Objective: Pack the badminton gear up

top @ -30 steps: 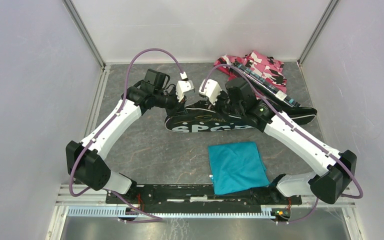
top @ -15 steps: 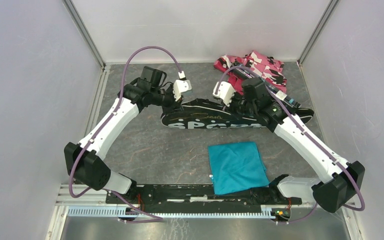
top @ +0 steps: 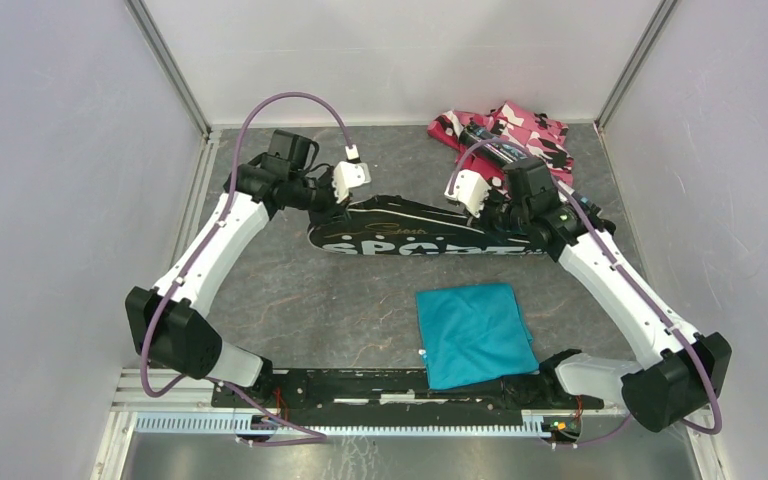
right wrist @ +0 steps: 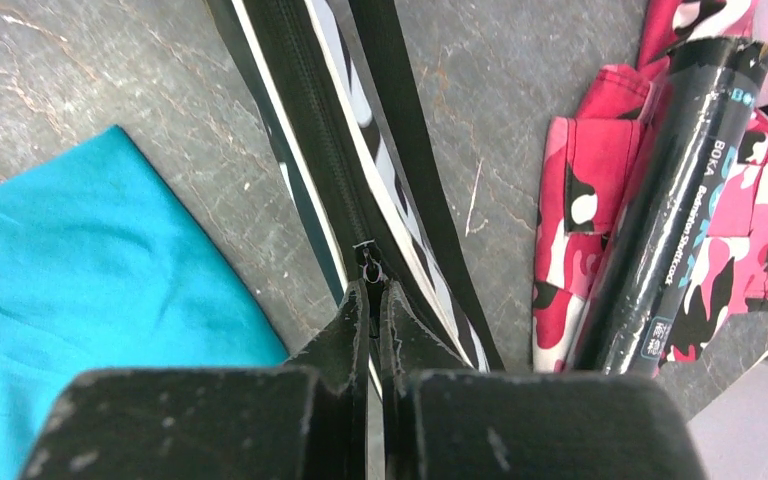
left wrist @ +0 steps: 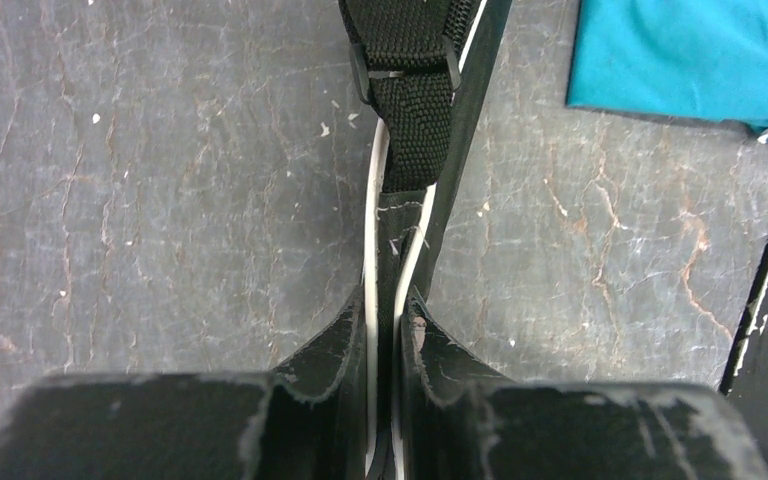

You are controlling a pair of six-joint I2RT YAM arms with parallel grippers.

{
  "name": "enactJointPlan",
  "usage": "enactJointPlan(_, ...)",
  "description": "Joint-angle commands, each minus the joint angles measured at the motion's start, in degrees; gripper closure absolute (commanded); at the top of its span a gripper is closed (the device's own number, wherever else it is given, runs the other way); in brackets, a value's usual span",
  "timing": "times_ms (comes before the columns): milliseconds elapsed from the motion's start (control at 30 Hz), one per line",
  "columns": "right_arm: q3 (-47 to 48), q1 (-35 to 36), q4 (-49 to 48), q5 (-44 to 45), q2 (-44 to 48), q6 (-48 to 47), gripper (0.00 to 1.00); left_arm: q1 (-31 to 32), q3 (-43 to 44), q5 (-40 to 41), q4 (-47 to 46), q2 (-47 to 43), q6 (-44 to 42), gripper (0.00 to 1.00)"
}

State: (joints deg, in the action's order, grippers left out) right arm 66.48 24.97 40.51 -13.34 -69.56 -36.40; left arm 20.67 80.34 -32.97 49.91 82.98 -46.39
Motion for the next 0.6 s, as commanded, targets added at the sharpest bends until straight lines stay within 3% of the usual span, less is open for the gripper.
enactJointPlan(0,-0.43,-2.39,1.43,0.35,1.21,-3.24,1.0,-2.86,2.5,5.05,3.18,-0.21,-6.9,0.98)
enactJointPlan(567,-1.58,-9.85,3.6,-0.16,-0.98,-9.57,1.0,-10.56,4.76,5.19,11.43,0.66,-23.37,0.98)
